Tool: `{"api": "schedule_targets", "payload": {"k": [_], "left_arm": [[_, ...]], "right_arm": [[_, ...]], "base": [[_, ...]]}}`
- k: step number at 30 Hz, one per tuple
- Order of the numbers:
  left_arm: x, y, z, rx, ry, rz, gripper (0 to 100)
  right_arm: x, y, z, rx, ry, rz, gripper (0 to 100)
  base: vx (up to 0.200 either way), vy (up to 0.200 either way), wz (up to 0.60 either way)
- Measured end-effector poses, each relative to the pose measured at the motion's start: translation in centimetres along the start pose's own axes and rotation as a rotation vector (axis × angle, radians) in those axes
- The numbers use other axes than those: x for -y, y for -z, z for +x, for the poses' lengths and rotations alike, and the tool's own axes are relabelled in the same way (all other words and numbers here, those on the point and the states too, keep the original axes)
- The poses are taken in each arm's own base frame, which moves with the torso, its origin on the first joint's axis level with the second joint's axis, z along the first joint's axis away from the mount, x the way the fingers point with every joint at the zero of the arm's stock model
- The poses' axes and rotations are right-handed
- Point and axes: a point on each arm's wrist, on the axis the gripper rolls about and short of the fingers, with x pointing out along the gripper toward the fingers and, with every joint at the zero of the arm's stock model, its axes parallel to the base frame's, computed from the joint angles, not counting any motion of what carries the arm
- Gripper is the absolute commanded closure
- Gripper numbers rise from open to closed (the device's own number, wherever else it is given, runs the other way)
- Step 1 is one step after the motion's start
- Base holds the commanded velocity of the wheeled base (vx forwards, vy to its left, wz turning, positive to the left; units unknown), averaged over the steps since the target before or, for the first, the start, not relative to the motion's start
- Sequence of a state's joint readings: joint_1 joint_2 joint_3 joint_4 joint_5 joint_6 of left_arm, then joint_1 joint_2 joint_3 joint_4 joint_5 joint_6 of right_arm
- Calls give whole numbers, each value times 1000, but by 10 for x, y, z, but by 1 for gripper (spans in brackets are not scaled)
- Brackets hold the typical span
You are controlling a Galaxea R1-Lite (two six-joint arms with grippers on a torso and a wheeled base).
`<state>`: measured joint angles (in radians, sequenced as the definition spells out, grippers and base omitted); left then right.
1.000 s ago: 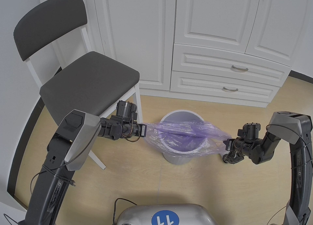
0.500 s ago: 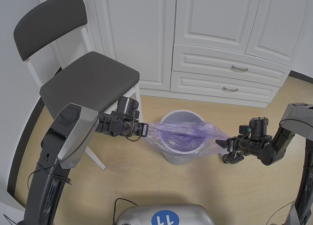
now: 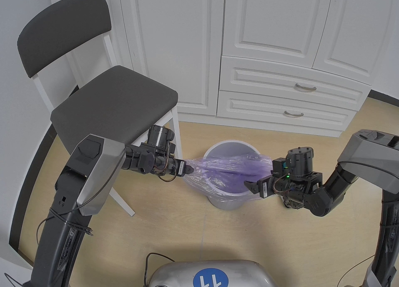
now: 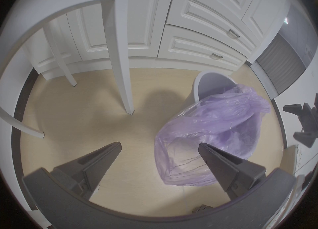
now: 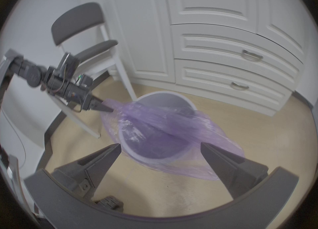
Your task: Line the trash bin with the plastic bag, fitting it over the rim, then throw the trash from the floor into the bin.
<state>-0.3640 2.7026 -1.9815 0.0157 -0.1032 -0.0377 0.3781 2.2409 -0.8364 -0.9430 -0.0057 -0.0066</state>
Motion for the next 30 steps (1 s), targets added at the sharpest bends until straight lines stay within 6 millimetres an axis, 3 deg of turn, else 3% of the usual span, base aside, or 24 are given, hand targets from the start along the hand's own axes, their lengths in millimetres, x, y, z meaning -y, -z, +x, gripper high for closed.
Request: {"api": "schedule_targets", "payload": {"k": [15, 21, 30], "left_arm": [[-13, 6, 1, -37, -17, 47, 0], [-15, 6, -1, -41, -19, 55, 0], [-16, 6, -1, -39, -21, 58, 0]], "right_arm": [[-59, -37, 48, -174, -92, -350, 0], [-73, -34, 75, -195, -84, -394, 0], [-69, -14, 100, -250, -47, -397, 0]], "base": [[0, 0, 0], [0, 0, 0], [0, 0, 0]]}}
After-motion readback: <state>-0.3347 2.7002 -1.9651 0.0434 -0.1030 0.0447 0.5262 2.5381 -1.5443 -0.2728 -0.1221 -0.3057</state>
